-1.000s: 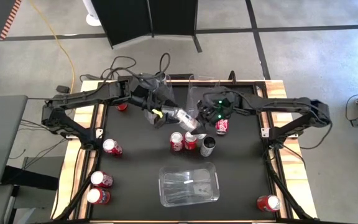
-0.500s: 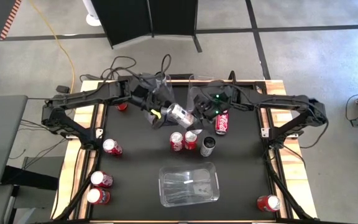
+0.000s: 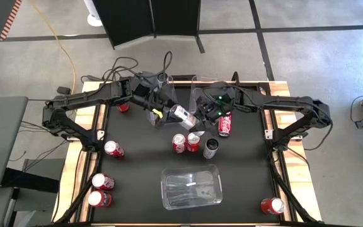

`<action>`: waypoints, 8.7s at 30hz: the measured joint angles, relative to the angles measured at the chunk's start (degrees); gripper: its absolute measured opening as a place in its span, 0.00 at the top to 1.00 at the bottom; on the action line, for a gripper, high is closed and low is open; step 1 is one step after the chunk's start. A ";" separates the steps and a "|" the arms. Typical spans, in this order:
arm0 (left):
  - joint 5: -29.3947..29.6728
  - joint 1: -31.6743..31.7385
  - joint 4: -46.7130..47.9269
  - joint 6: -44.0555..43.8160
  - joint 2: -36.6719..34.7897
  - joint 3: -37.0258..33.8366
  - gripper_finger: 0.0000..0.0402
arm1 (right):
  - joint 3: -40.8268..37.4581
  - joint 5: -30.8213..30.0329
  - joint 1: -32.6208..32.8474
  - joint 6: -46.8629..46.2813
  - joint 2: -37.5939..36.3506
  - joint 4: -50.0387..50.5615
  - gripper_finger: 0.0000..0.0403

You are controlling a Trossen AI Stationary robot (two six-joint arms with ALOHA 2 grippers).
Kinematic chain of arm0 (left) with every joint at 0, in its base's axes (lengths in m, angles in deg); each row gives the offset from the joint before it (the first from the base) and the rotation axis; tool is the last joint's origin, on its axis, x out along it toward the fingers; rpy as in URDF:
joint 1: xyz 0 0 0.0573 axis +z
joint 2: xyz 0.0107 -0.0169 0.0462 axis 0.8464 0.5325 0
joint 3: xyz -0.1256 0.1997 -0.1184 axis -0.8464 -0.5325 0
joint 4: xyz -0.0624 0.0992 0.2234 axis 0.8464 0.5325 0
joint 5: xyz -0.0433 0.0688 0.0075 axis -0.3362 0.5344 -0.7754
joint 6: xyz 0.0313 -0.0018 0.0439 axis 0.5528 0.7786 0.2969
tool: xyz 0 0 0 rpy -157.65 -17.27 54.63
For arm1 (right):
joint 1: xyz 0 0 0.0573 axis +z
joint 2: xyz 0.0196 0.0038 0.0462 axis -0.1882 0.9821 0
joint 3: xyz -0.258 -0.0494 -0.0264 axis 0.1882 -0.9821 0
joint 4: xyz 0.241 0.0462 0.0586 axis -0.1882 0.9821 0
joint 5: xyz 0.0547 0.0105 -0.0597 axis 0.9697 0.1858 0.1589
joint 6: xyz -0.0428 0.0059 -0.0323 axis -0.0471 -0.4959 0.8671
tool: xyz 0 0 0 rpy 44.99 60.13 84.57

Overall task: Sort soda cans
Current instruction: Put the top white soda can into the left transparent bin

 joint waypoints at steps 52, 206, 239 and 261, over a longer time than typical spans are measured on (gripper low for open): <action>2.30 9.42 -22.48 -7.97 -7.58 0.04 0.37 | -8.72 -22.59 -4.11 -13.86 -13.60 -37.15 0.30; 16.68 0.26 -34.94 -7.90 -3.65 0.00 0.37 | 6.74 -37.14 4.71 7.49 -2.84 -23.54 0.18; 24.79 -3.16 -30.36 -5.47 -2.67 0.03 0.23 | 7.08 -29.41 2.21 6.92 0.48 -22.39 0.48; 24.71 -2.29 -16.11 -6.48 -8.94 0.04 0.19 | 7.02 -29.58 1.86 14.92 0.39 -10.58 0.48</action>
